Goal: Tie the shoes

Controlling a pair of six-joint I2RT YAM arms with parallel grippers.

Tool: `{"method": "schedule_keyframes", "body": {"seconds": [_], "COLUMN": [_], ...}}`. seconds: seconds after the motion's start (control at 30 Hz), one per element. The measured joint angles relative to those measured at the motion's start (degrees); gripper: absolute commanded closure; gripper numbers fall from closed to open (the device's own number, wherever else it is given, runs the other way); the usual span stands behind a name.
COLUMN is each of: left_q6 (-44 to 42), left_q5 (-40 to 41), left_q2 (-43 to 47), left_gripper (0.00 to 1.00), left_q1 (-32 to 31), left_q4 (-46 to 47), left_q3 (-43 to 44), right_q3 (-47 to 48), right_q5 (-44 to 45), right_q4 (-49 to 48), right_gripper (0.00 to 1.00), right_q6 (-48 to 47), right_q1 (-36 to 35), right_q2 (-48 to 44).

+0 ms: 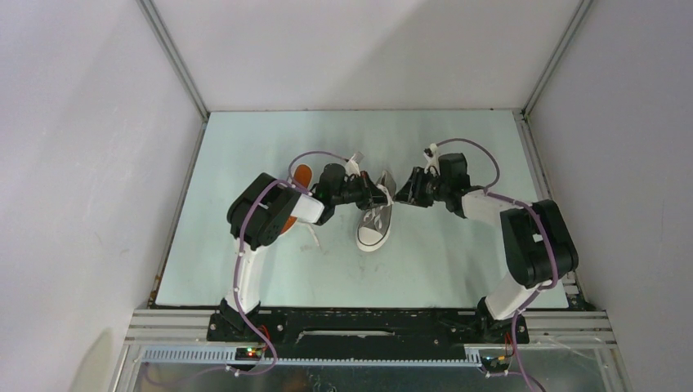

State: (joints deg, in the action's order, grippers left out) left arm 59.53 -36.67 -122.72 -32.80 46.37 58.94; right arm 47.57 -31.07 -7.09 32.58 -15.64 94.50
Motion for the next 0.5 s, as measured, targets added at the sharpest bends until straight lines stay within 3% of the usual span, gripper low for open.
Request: {"method": "schedule_keyframes", "body": {"seconds": [0.5], "left_q6": [0.0], "left_q5": [0.0], "left_q2": [0.0], "left_gripper": [0.99], "left_q1": [0.2], "left_q4": [-0.1], "left_q3": [0.0], "right_q3": [0.0], "right_q5": [-2.8], "right_q4": [-4.5], "right_gripper": [0.63], "right_q6": [0.4], "right_q1": [-0.1], "right_q2": [4.2]}}
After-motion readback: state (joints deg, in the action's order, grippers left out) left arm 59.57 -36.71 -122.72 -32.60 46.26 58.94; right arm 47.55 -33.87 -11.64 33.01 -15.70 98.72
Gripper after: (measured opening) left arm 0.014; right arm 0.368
